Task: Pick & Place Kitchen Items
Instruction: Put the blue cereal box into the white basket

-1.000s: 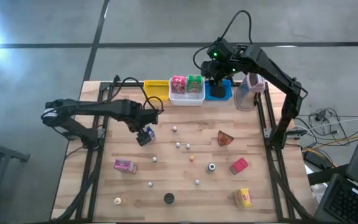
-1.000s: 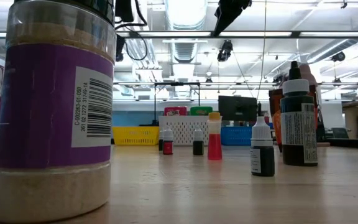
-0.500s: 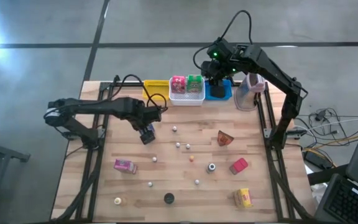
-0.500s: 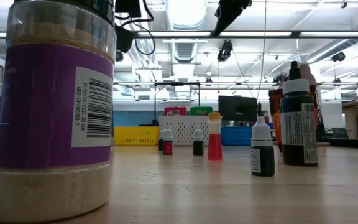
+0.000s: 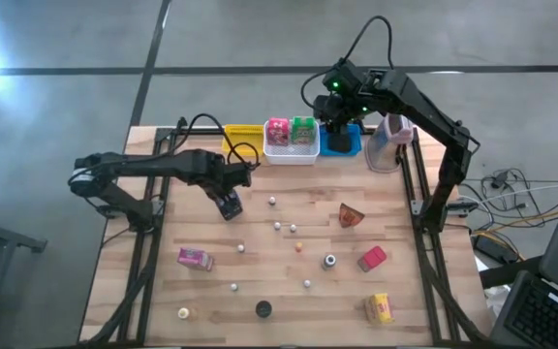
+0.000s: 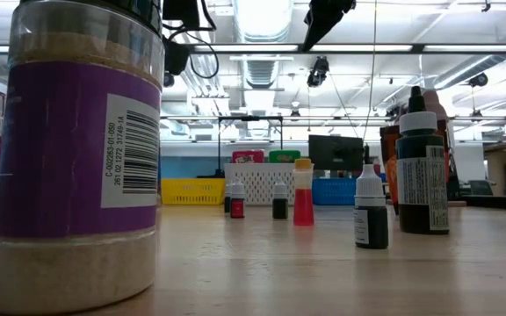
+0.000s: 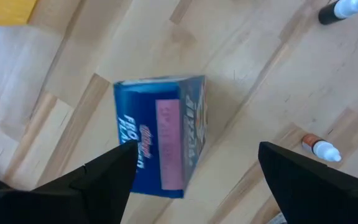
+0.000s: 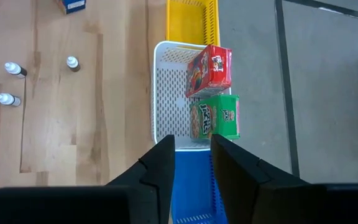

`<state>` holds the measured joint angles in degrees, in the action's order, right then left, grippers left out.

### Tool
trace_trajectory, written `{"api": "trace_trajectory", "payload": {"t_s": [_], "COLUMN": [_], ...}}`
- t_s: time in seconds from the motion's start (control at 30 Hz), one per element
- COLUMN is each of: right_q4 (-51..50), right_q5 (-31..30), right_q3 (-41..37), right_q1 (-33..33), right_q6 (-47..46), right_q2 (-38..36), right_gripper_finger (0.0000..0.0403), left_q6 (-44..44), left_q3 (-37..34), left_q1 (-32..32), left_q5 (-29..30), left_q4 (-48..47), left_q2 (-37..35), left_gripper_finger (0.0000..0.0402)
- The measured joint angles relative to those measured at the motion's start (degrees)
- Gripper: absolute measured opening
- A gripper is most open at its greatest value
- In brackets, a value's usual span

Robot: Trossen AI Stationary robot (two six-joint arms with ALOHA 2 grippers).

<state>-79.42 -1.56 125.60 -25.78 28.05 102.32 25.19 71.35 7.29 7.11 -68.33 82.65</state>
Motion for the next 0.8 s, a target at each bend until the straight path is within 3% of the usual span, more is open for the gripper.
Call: {"api": "trace_trajectory", "payload": {"t_s": [0.53,0.8], "right_q4": [0.21,0.31], "right_q5": [0.00,0.00], "right_q3": [-0.02,-0.02], "right_q1": [0.00,0.00], "right_q6": [0.46,0.51], "right_q2": [-0.04,-0.04], "right_gripper_finger": [0.0143,0.0137], "left_q6": [1.49,1.81], "left_q3": [-0.22,-0.36], "left_q1": [0.00,0.02], "left_q5": [1.59,2.43], "left_q4": [0.23,0.30], "left_q2": [-0.04,0.98], "left_gripper_finger": [0.0337,0.0337]}}
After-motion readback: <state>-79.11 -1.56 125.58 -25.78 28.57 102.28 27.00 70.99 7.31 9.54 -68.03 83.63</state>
